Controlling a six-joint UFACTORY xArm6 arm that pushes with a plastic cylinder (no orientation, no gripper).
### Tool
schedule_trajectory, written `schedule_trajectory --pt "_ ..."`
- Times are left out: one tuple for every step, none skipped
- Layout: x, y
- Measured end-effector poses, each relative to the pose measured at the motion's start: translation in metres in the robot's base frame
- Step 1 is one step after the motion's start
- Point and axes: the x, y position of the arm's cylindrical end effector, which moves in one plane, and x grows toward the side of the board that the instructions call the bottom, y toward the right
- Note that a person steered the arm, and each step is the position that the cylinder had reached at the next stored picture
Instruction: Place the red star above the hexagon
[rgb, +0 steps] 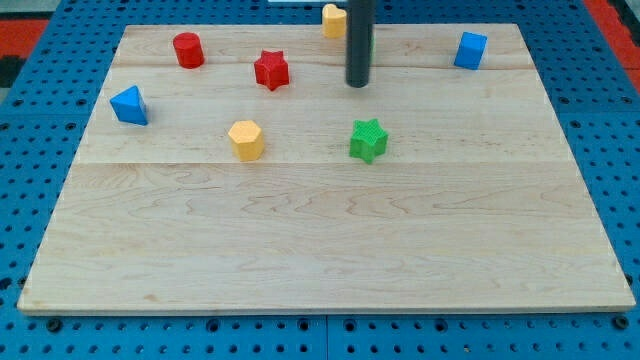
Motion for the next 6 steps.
schedule_trajectory --pt "-0.031 0.019" --pt "-0.052 -0.016" --pt "-0.041 -0.057" --pt "-0.028 -0.104" --pt "-0.030 -0.153" --pt "-0.050 -0.165"
